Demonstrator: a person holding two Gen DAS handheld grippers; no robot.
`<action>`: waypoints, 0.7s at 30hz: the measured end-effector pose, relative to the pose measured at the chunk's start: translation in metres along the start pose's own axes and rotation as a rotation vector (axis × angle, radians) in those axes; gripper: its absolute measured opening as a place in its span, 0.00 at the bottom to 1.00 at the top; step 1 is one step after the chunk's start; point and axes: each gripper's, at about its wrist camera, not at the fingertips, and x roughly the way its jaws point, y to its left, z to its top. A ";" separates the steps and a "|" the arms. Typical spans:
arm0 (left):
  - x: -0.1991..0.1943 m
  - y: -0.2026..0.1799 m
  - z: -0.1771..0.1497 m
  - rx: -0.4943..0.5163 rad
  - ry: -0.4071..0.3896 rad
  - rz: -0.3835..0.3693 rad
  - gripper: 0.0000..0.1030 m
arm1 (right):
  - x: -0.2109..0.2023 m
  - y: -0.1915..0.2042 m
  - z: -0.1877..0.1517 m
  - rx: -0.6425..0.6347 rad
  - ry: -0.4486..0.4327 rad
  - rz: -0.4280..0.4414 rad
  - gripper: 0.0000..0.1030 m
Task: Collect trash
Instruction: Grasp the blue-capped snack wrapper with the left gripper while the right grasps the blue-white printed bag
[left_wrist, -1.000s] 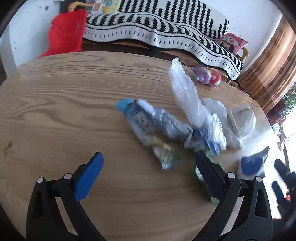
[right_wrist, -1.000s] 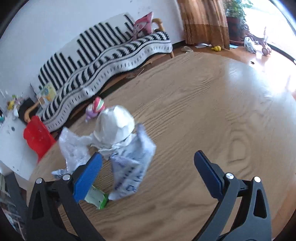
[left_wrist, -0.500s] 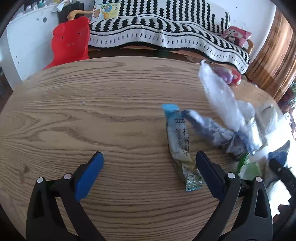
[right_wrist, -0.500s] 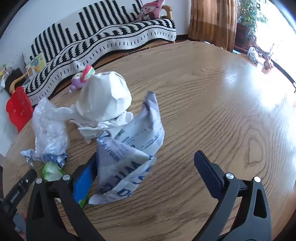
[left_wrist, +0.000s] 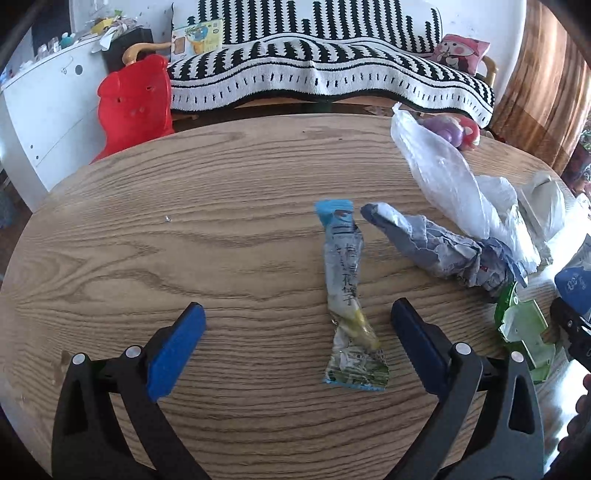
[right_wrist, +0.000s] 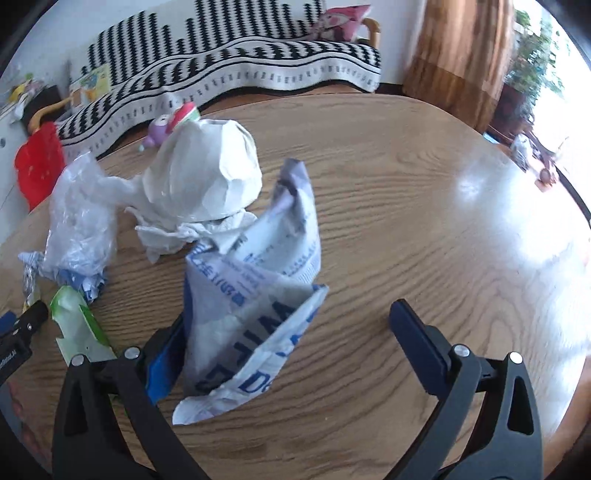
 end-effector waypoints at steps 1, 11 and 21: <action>0.000 0.000 0.000 0.000 0.000 0.001 0.94 | 0.001 -0.001 0.001 -0.013 0.001 0.008 0.95; 0.000 -0.001 -0.002 -0.002 0.000 -0.003 0.94 | 0.000 0.000 0.002 -0.016 0.000 0.010 0.95; -0.001 -0.001 -0.002 0.002 -0.001 0.000 0.94 | 0.000 0.000 0.004 -0.025 0.001 0.016 0.95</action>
